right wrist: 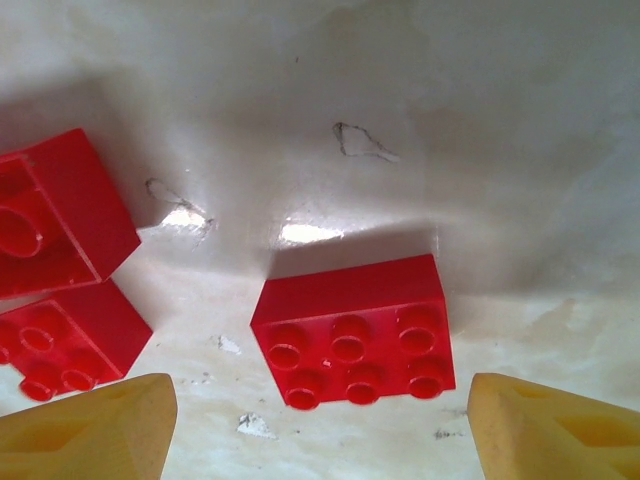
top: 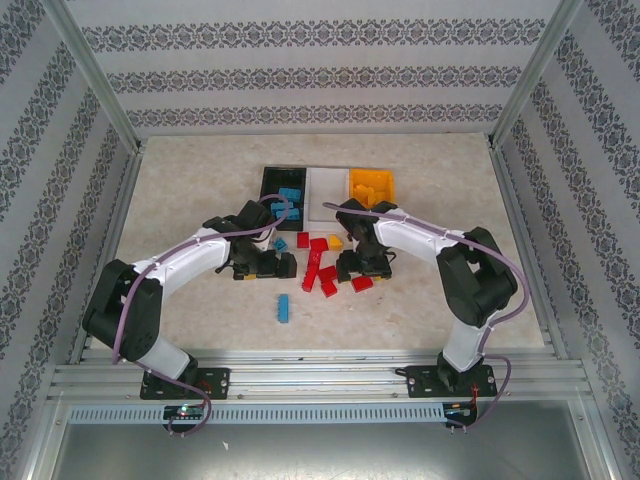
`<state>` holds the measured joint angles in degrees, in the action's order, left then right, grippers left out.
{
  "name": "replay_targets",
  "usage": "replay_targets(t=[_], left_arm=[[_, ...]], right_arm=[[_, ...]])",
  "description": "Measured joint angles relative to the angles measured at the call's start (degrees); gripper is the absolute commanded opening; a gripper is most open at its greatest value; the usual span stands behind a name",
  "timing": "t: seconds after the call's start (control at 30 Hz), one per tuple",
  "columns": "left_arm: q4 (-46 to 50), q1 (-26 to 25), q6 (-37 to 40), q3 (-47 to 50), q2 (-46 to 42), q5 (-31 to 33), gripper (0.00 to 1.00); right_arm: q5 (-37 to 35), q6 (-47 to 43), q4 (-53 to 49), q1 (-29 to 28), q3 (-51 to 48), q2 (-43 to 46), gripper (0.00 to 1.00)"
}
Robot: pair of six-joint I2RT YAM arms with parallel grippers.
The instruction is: Sort the legos into containers by color
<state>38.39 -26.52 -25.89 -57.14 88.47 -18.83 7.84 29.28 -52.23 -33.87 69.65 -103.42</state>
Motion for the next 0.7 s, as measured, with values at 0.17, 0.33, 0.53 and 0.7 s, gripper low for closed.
replay_targets(t=[0.17,0.33,0.53,0.7], left_arm=[[0.0,0.0,0.02,0.0,-0.02,0.04,1.0],[0.0,0.0,0.0,0.0,-0.09,0.04,1.0],[0.0,0.0,0.0,0.0,-0.09,0.02,1.0],[0.0,0.0,0.0,0.0,-0.09,0.02,1.0]], right_arm=[[0.17,-0.15,0.13,0.0,0.81,-3.1,0.76],[0.15,-0.59,0.81,0.0,0.92,-5.25,0.71],[-0.2,-0.98,0.83,0.0,1.6,-5.31,0.56],[-1.18,-1.11,0.11,0.0,3.21,-5.29,0.46]])
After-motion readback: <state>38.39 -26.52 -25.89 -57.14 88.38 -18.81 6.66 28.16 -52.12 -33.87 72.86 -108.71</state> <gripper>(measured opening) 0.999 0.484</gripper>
